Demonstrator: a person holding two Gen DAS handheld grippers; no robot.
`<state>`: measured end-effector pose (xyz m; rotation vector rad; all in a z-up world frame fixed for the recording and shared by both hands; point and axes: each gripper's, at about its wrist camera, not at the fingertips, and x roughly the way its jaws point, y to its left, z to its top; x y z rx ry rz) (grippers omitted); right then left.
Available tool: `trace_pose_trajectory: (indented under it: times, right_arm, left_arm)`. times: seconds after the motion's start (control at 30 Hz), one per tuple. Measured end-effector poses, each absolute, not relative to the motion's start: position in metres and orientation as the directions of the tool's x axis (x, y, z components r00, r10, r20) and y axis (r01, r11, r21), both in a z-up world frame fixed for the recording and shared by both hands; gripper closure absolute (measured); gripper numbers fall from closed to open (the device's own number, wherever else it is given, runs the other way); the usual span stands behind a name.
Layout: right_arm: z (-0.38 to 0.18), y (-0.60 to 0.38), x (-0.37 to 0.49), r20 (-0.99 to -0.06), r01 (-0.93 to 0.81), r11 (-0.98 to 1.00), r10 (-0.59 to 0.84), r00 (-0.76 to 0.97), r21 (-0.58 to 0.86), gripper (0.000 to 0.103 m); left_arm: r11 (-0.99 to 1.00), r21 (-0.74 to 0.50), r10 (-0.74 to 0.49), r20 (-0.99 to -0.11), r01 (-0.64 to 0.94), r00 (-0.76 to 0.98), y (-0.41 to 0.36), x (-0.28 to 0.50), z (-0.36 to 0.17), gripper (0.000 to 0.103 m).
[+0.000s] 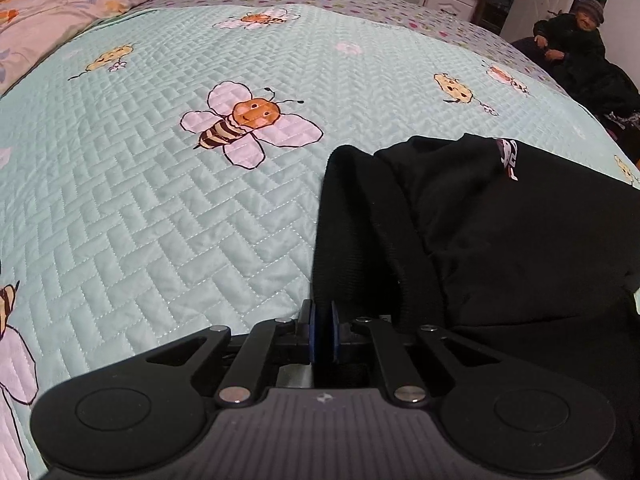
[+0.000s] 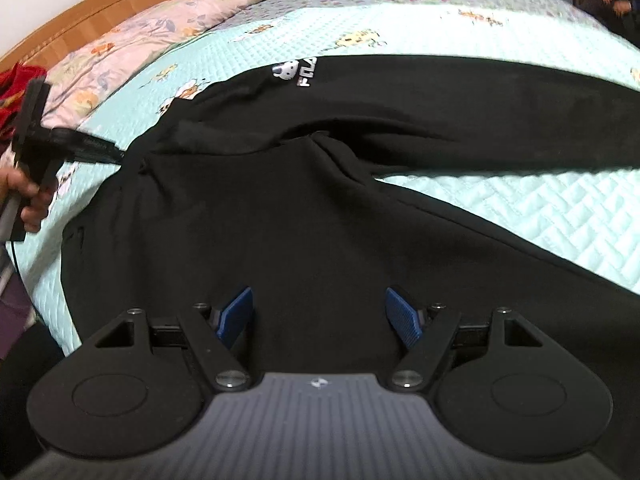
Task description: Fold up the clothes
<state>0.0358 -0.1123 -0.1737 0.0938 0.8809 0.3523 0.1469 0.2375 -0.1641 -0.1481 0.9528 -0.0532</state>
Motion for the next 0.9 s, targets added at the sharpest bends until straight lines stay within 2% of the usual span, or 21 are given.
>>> trace_pose_trajectory:
  times: [0.13,0.3,0.33,0.37,0.43,0.57,0.67,0.73,0.77,0.8,0.87,0.9]
  right_arm:
    - [-0.162,-0.126,0.027,-0.695,-0.24,0.939,0.345,0.631,0.248,0.027]
    - [-0.175,-0.147,0.029,-0.746,-0.146,0.953,0.299,0.596,0.265,0.026]
    - [-0.17,-0.151,0.026,-0.728,-0.137,0.947,0.311,0.611,0.289,0.026]
    - [-0.164,-0.156,0.022,-0.711,-0.138,0.945,0.315,0.629,0.298,0.026]
    - [-0.156,-0.168,0.015,-0.691,-0.135,0.952,0.294,0.66,0.277,0.026]
    - [-0.158,-0.225,-0.003,-0.685,-0.03,0.963,0.213,0.696,0.268,0.026]
    - [-0.17,-0.285,-0.02,-0.68,0.085,0.938,0.179,0.711,0.335,0.026]
    - [-0.181,-0.337,-0.032,-0.668,0.18,0.909,0.13,0.733,0.375,0.03]
    - [-0.186,-0.365,-0.04,-0.658,0.239,0.88,0.104,0.745,0.41,0.054]
    - [-0.19,-0.395,-0.049,-0.645,0.308,0.832,0.077,0.76,0.462,0.073]
    - [-0.187,-0.431,-0.066,-0.642,0.443,0.751,-0.032,0.766,0.49,0.07]
    - [-0.18,-0.438,-0.073,-0.649,0.495,0.736,-0.1,0.754,0.461,0.065]
  left_arm:
    - [0.987,-0.155,-0.102,-0.803,-0.04,0.587,0.237,0.145,-0.164,0.094]
    - [0.989,-0.127,-0.06,-0.807,-0.073,0.587,0.238,0.142,-0.162,0.094]
    - [0.991,-0.107,-0.041,-0.81,-0.08,0.586,0.238,0.141,-0.162,0.096]
    - [0.992,-0.078,-0.008,-0.814,-0.096,0.58,0.24,0.141,-0.162,0.103]
    - [0.988,-0.073,0.018,-0.822,-0.137,0.57,0.251,0.139,-0.164,0.103]
    - [0.96,-0.168,-0.005,-0.808,-0.223,0.589,0.276,0.124,-0.154,0.103]
    - [0.94,-0.232,-0.026,-0.778,-0.249,0.628,0.278,0.103,-0.139,0.103]
    - [0.944,-0.269,-0.083,-0.753,-0.191,0.652,0.261,0.09,-0.128,0.102]
    - [0.952,-0.269,-0.109,-0.744,-0.146,0.659,0.245,0.085,-0.123,0.099]
    - [0.958,-0.268,-0.136,-0.735,-0.1,0.665,0.23,0.079,-0.118,0.094]
    - [0.969,-0.247,-0.181,-0.714,-0.001,0.676,0.193,0.067,-0.109,0.09]
    - [0.973,-0.228,-0.191,-0.71,0.036,0.678,0.176,0.064,-0.107,0.088]
